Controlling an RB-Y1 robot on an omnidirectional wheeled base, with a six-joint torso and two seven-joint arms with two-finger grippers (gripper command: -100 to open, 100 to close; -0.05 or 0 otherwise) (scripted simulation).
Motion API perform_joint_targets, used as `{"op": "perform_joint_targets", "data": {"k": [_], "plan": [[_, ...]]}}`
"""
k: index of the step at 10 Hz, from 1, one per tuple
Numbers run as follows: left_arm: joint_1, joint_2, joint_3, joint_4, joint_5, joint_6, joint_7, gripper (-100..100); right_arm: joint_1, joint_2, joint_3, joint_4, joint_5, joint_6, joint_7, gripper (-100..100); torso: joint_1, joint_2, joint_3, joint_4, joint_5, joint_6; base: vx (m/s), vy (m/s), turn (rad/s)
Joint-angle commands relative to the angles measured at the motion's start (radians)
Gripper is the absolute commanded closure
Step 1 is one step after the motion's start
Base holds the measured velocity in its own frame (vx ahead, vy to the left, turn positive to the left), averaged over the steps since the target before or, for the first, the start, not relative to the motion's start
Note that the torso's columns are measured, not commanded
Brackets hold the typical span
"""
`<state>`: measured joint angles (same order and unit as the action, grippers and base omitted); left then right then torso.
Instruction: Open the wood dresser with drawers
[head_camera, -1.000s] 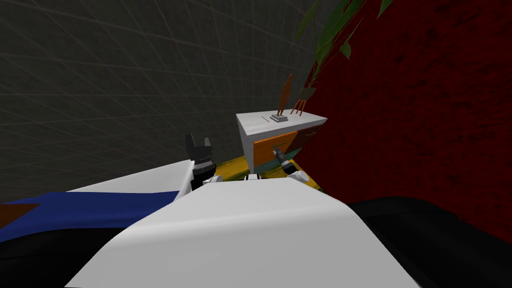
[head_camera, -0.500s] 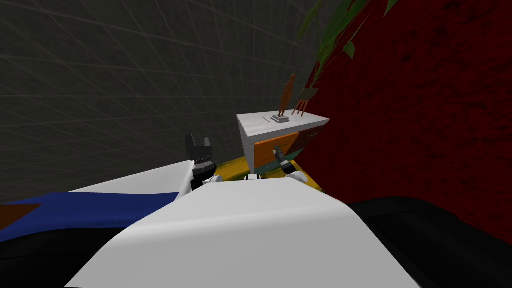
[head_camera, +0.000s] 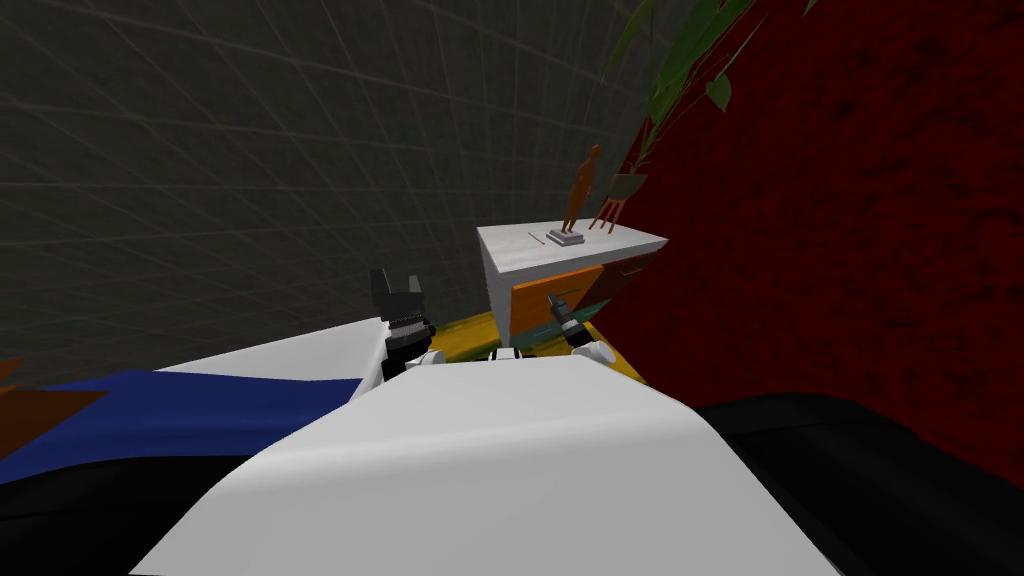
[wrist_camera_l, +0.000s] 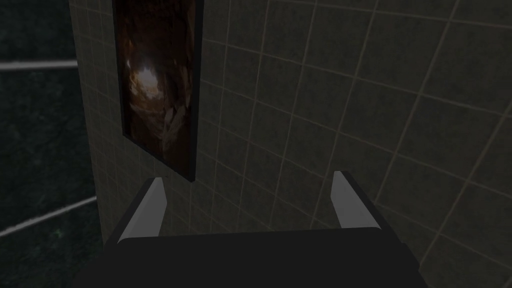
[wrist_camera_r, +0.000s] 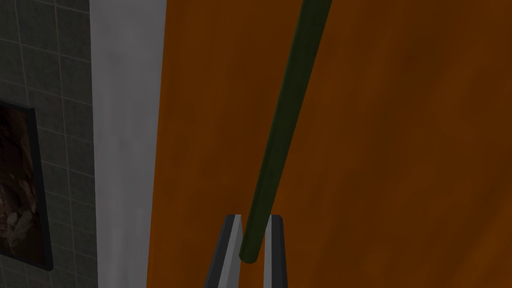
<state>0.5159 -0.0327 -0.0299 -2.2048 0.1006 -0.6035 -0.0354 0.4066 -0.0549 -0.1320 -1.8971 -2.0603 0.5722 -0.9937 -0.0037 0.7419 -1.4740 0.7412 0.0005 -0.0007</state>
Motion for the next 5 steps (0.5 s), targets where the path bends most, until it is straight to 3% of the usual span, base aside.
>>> {"op": "perform_joint_targets", "data": {"k": [1,3,4,5], "plan": [[0.0,0.0,0.0,0.0,0.0,0.0,0.0,0,-0.038,0.019,-0.058,0.025,-0.002,-0.031,0.017,100,-0.002,-0.001,0.0,0.001,0.0,0.001,-0.176,-0.056,0.312],[0.0,0.0,0.0,0.0,0.0,0.0,0.0,0,-0.085,0.04,-0.126,0.05,0.006,-0.08,0.026,100,0.0,-0.002,-0.001,0.0,0.0,0.004,-0.228,-0.062,0.442],[0.0,0.0,0.0,0.0,0.0,0.0,0.0,0,-0.085,0.04,-0.126,0.05,0.006,-0.08,0.026,100,0.0,0.001,0.0,0.0,0.0,0.005,-0.181,-0.041,0.207],[0.0,0.0,0.0,0.0,0.0,0.0,0.0,0,-0.108,0.05,-0.161,0.063,0.009,-0.105,0.031,100,0.0,-0.001,-0.001,0.001,0.002,0.006,-0.185,-0.033,0.295]]}}
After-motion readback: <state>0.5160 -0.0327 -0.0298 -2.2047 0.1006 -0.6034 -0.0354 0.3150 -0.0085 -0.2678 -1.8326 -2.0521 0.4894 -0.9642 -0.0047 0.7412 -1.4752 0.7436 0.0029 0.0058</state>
